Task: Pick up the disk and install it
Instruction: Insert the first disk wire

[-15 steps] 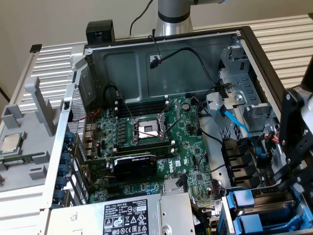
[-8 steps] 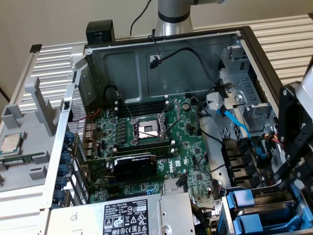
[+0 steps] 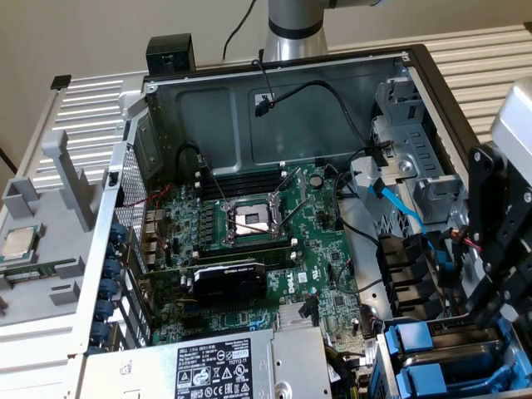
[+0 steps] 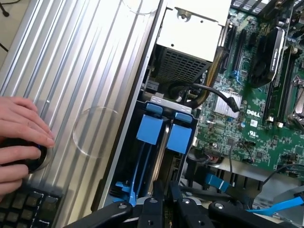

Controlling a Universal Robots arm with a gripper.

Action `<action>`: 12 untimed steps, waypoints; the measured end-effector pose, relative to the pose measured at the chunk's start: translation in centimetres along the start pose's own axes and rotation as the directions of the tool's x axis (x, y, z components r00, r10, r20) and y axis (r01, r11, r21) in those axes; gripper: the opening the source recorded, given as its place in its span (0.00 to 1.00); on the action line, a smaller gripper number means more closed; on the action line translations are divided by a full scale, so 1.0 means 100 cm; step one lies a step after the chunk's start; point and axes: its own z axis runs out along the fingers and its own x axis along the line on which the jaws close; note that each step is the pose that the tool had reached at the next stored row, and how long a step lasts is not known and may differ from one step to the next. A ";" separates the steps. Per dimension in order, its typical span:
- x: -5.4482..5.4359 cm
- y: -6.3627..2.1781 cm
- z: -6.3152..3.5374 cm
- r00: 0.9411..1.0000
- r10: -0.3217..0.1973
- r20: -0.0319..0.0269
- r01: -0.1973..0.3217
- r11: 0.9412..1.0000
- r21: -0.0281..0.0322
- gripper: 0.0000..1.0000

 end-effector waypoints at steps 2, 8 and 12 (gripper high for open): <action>-0.002 -0.0004 0.0000 1.000 0.002 -0.010 -0.002 1.000 -0.003 0.17; -0.006 -0.0012 0.0002 1.000 0.006 -0.028 -0.006 1.000 -0.008 0.17; -0.006 -0.0006 0.0002 0.999 0.037 -0.024 -0.038 0.999 -0.006 0.17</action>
